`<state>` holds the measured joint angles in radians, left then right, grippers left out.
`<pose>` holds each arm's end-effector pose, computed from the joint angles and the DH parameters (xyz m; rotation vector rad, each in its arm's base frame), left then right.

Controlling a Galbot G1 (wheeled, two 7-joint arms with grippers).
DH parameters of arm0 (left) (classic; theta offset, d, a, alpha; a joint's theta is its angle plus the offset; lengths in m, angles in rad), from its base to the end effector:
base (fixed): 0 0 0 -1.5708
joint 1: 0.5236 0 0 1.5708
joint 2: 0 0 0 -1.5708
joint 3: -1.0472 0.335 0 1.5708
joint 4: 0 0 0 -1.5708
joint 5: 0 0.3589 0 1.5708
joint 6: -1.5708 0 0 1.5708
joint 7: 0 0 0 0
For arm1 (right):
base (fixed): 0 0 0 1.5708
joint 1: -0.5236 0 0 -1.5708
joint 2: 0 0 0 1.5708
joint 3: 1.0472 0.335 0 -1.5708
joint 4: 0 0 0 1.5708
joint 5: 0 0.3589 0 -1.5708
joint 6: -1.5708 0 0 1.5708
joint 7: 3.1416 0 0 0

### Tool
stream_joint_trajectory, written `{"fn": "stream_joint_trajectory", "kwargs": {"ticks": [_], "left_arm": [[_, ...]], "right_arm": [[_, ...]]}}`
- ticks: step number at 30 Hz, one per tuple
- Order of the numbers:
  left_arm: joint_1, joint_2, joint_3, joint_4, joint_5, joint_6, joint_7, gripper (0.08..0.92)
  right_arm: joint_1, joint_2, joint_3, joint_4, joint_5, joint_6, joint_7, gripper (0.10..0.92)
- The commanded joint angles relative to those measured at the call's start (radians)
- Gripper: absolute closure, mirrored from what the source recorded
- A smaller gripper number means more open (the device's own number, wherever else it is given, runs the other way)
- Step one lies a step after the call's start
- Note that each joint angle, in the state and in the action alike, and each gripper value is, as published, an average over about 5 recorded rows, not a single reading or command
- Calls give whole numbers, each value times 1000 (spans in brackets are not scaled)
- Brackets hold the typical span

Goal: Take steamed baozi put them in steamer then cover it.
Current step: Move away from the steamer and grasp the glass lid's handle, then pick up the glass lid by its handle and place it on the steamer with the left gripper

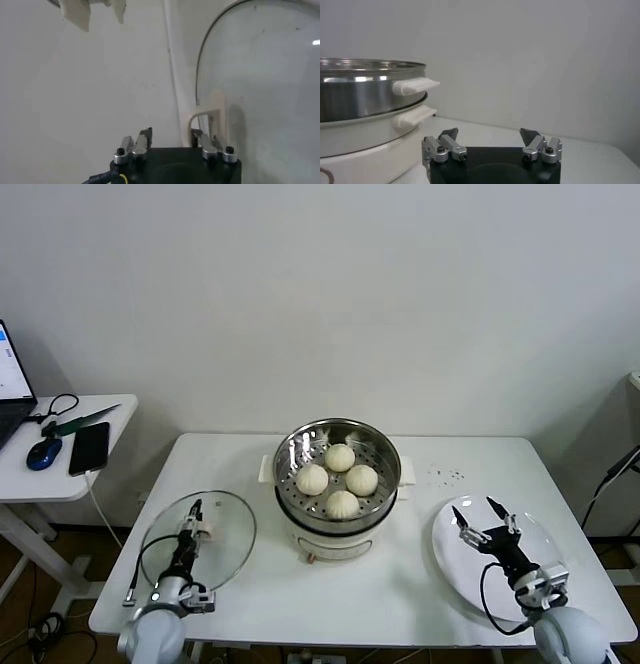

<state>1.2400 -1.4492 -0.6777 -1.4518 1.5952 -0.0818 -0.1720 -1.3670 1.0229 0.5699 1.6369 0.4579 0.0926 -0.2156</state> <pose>0.2751 0.1001 -0.4288 -0.0899 -1.9672 -2.2727 0.2588 -0.1763 -0.3565 0.3362 -2.9647 0.1122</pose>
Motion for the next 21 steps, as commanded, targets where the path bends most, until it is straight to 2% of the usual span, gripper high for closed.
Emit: {"fn": "stream_joint_trajectory", "kwargs": {"ticks": [1, 7, 13, 17, 21], "left_arm": [[-7, 4, 2, 9, -16, -4, -2, 519], [13, 17, 8, -43, -45, 5, 6, 692], [72, 43, 16, -169, -114, 43, 19, 838], [143, 65, 29, -312, -166, 105, 26, 848], [220, 93, 54, -470, -185, 245, 31, 848]], "right_arm": [[1, 6, -1, -4, -18, 4, -3, 203], [3, 9, -2, -10, -27, 16, -12, 203], [3, 5, 2, -12, -30, 21, -16, 203], [5, 1, 4, -15, -28, 22, -16, 203], [10, -4, 5, -20, -32, 23, -16, 203]]}}
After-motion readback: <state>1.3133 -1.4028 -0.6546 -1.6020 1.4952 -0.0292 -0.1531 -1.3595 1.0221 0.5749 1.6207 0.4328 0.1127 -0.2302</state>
